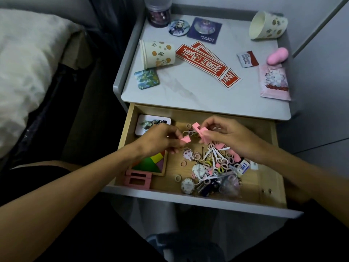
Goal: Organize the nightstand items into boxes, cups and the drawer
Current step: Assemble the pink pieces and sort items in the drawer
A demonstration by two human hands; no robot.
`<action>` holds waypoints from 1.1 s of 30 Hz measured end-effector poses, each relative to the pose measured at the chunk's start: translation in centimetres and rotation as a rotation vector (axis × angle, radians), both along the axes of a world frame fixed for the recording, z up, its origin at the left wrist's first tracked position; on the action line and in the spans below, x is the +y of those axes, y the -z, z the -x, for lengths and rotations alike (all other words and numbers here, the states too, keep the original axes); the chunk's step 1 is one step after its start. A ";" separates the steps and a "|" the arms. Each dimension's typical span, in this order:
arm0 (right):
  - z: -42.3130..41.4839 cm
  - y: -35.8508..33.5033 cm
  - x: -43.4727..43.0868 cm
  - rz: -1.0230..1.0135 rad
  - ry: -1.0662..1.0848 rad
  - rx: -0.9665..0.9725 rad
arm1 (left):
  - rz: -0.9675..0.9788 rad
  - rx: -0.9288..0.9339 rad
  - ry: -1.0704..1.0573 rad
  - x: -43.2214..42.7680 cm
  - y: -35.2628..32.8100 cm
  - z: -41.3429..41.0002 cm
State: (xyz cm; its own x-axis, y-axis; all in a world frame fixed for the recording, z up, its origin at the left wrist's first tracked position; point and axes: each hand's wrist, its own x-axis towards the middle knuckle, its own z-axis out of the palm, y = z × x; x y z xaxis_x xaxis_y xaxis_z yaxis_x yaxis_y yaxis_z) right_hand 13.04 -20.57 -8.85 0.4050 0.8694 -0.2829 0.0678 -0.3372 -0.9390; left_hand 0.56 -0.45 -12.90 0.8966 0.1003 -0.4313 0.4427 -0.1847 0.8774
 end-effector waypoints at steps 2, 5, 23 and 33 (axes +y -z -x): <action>-0.1 -0.2 -0.4 -0.009 0.084 0.178 | 0.104 -0.016 -0.051 -0.4 -0.6 -0.3; -0.3 0.6 0.0 -0.045 0.190 0.504 | 0.254 -0.042 -0.216 -0.6 -1.4 -0.7; 0.5 1.3 1.7 -0.068 0.304 0.969 | 0.335 -0.028 -0.181 -1.0 -2.4 -1.1; 0.1 1.7 2.1 -0.073 0.428 0.701 | 0.333 -0.087 -0.311 -0.6 -2.6 -1.4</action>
